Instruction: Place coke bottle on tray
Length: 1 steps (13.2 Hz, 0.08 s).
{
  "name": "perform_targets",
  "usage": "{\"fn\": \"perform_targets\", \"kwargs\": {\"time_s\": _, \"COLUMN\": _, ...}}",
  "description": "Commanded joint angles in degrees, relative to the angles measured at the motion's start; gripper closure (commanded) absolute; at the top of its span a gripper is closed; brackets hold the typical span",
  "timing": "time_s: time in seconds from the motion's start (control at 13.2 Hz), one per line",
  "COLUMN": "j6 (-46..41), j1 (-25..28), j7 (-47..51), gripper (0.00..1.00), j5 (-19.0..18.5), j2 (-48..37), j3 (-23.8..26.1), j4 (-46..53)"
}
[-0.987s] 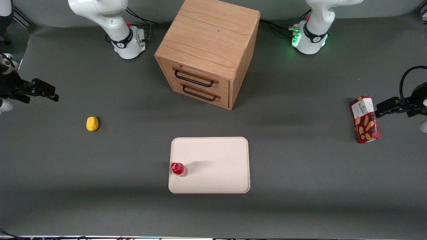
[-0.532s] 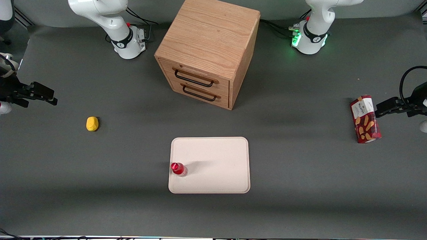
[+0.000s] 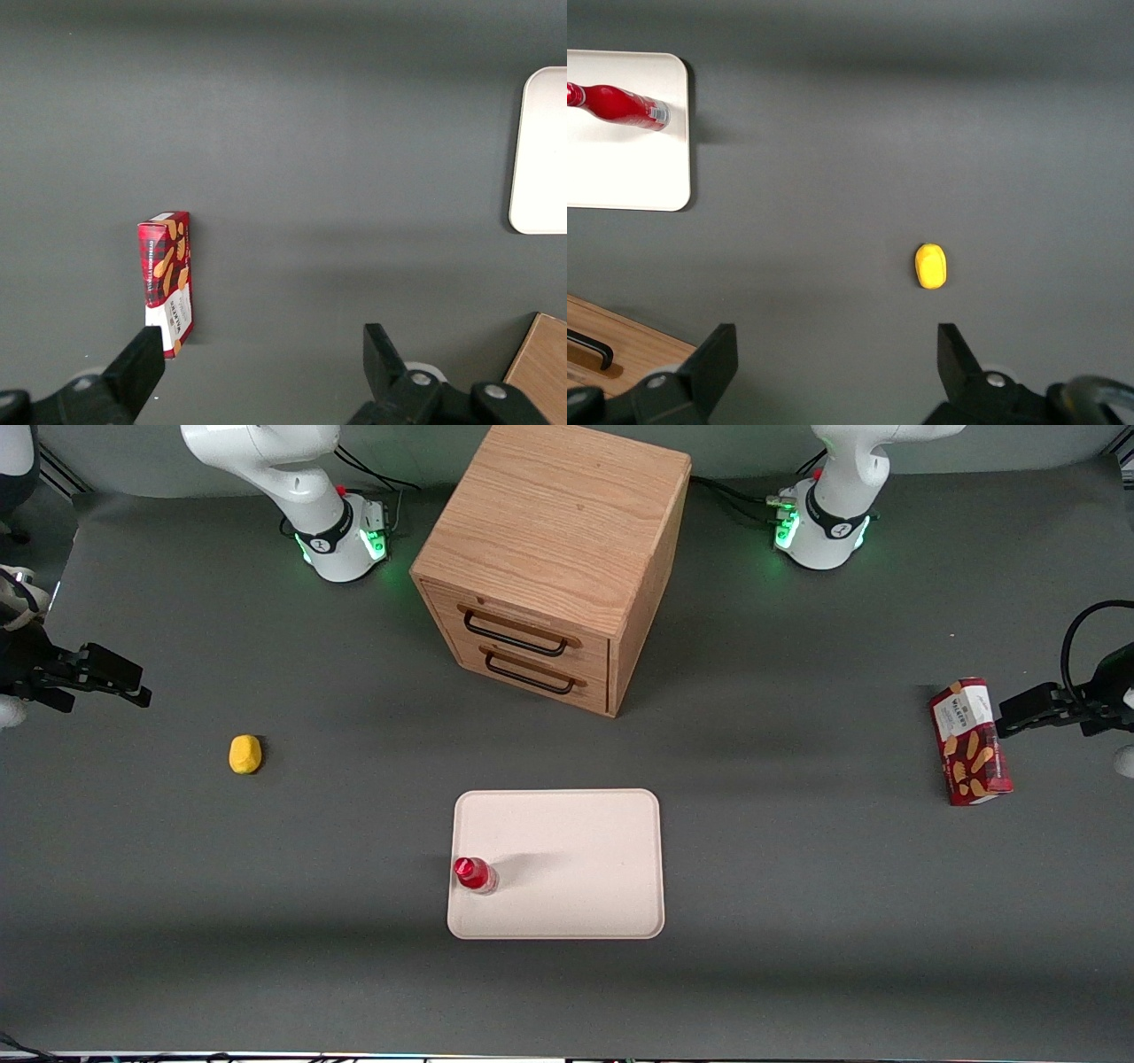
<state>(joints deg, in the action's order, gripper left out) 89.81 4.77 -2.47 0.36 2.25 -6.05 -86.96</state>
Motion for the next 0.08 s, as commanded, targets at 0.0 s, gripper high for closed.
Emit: {"fn": "perform_targets", "kwargs": {"time_s": 0.0, "j6": 0.4, "j1": 0.1, "j7": 1.1, "gripper": 0.0, "j5": 0.3, "j2": -1.0, "j3": 0.1, "j4": -0.4}}
